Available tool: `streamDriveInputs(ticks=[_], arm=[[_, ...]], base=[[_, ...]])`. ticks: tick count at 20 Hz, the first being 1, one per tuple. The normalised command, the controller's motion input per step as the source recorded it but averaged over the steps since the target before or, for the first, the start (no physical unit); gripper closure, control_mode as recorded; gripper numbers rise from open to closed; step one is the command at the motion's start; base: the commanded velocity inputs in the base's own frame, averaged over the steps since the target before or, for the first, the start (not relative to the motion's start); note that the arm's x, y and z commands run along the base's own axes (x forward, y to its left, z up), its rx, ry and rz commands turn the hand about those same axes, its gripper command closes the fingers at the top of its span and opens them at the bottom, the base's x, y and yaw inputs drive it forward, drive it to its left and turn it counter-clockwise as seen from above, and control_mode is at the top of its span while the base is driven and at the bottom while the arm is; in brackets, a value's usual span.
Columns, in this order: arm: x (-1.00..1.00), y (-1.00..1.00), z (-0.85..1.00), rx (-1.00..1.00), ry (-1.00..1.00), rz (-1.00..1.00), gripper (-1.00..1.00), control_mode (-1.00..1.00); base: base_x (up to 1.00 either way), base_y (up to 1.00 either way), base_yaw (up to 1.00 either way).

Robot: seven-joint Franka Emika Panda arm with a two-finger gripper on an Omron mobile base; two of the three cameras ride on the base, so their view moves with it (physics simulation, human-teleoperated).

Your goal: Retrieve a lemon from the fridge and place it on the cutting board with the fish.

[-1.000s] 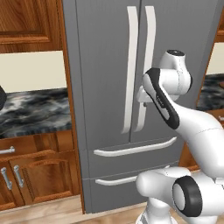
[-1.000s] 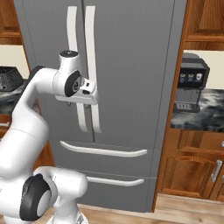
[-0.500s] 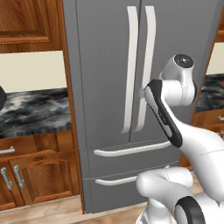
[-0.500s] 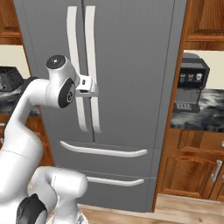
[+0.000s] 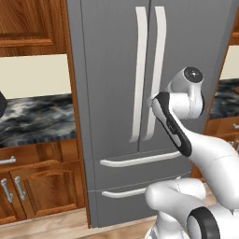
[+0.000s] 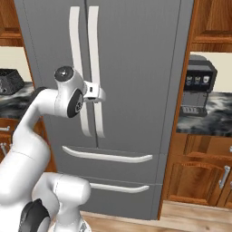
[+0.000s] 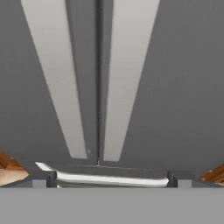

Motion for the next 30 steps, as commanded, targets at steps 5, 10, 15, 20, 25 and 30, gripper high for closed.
streamDriveInputs(ticks=[5, 10, 15, 20, 25, 30], arm=[[0.48, -0.18, 0.0, 0.0, 0.0, 0.0, -1.0, -1.0], [0.26, 0.0, 0.0, 0.0, -0.01, 0.0, -1.0, -1.0], [0.34, 0.0, 0.0, 0.0, -0.04, 0.0, -1.0, -1.0], [0.39, 0.02, 0.0, 0.0, -0.08, 0.0, -1.0, -1.0], [0.34, 0.02, 0.0, 0.0, -0.04, 0.0, -1.0, -1.0], [0.37, 0.0, 0.0, 0.0, -0.02, 0.0, -1.0, -1.0]], base=[[0.0, 0.0, 0.0], [0.0, 0.0, 0.0], [0.0, 0.0, 0.0], [0.0, 0.0, 0.0], [0.0, 0.0, 0.0], [0.0, 0.0, 0.0]])
